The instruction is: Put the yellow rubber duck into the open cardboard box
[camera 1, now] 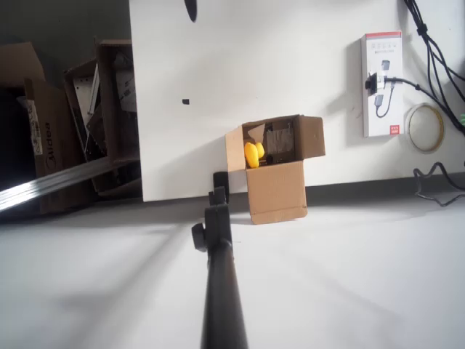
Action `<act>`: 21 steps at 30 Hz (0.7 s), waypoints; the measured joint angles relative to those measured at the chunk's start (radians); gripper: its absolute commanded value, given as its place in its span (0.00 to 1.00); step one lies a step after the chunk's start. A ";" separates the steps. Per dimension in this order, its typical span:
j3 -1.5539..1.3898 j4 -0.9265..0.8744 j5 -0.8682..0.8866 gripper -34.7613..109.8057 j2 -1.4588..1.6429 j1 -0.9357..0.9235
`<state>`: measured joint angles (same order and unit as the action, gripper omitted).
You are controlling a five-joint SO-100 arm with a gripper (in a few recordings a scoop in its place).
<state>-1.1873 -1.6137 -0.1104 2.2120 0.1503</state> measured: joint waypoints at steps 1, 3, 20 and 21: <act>-0.048 -0.002 0.000 0.24 0.054 -0.005; -0.129 -0.002 0.000 0.24 0.158 -0.020; -0.810 0.110 0.012 0.24 0.726 -0.143; -0.822 0.121 0.009 0.24 0.732 -0.158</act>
<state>-2.0095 -1.4926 -0.1012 2.9437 -0.0077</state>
